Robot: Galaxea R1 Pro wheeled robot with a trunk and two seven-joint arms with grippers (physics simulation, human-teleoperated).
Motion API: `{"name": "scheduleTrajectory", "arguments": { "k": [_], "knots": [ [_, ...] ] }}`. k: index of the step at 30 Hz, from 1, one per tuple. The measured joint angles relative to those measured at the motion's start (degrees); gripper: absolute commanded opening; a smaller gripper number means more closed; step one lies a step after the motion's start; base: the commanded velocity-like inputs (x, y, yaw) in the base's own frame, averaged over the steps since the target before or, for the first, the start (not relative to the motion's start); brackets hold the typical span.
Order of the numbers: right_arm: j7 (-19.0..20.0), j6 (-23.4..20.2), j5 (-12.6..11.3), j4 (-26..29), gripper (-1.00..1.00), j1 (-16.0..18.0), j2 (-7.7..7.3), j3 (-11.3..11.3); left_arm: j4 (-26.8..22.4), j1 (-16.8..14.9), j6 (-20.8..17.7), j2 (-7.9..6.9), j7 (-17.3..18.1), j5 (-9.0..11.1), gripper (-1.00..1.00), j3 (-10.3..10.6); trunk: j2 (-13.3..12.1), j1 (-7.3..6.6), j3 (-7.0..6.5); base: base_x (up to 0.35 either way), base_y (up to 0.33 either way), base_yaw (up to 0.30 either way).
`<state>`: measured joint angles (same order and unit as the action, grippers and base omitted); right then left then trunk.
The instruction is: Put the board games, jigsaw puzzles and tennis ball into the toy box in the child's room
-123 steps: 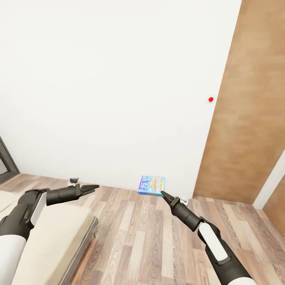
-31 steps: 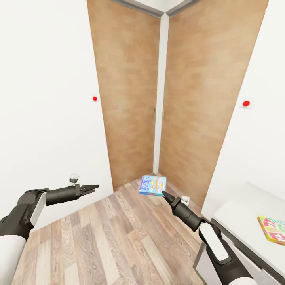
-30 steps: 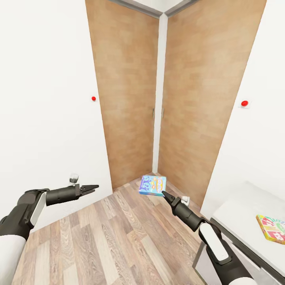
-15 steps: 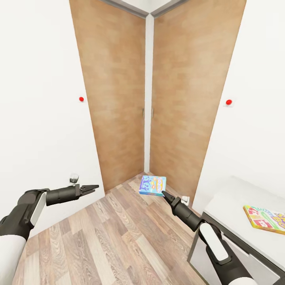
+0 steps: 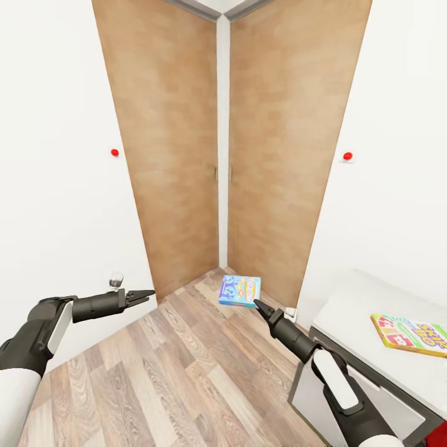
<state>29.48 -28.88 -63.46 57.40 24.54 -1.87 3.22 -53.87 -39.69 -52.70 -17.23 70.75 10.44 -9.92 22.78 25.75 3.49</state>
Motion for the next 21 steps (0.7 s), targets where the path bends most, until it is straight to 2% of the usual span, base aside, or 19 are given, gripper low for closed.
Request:
{"name": "scheduleTrajectory", "arguments": {
  "k": [21],
  "knots": [
    [0.0,0.1,0.1,0.0,-1.0,0.0,0.07,0.0,0.0,0.0,0.2,-0.09,0.5,0.0,1.0,-0.1,0.0,0.0,0.4,0.0,0.002,-0.258]
  ]
}}
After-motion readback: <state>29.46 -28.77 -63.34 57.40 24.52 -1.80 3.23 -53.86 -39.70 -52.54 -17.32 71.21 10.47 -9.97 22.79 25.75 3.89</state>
